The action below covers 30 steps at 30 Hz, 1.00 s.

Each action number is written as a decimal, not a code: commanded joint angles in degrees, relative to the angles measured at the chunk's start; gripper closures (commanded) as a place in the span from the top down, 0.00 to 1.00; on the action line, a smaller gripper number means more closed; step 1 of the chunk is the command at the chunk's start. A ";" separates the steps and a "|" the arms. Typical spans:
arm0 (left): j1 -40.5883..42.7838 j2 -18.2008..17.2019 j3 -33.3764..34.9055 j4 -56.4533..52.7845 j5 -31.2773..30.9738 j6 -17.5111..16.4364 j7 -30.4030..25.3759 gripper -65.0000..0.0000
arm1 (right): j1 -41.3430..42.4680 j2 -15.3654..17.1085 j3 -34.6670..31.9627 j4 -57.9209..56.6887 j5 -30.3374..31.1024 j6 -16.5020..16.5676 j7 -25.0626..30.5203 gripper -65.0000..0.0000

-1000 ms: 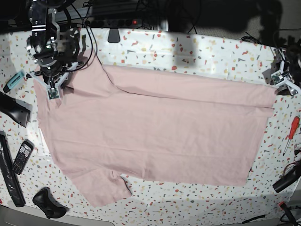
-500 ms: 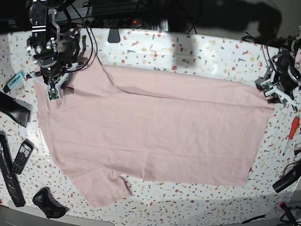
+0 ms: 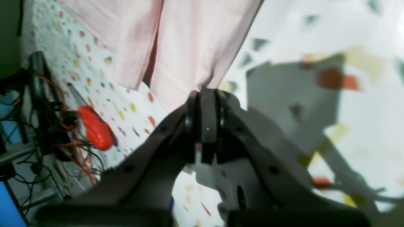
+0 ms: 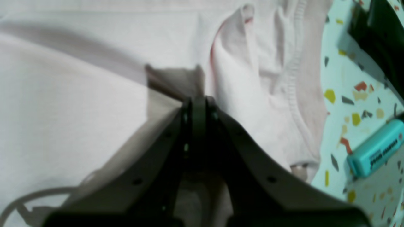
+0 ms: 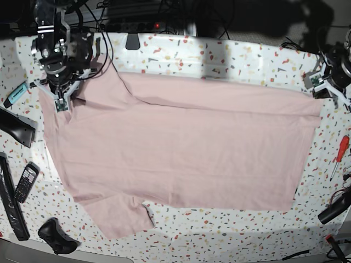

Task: Fold the T-shirt properly
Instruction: 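Drag the shirt edge with both grippers to straighten it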

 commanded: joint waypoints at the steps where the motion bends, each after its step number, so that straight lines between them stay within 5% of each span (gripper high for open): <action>1: 0.74 -1.36 -0.31 1.03 -0.22 -1.01 1.90 0.00 | -1.44 0.52 0.22 -0.11 -0.76 0.20 -3.23 0.00; 30: 16.50 -3.76 -0.42 7.37 -2.21 -0.98 10.43 0.00 | -16.90 0.17 0.22 12.28 -0.28 -0.26 -6.60 0.00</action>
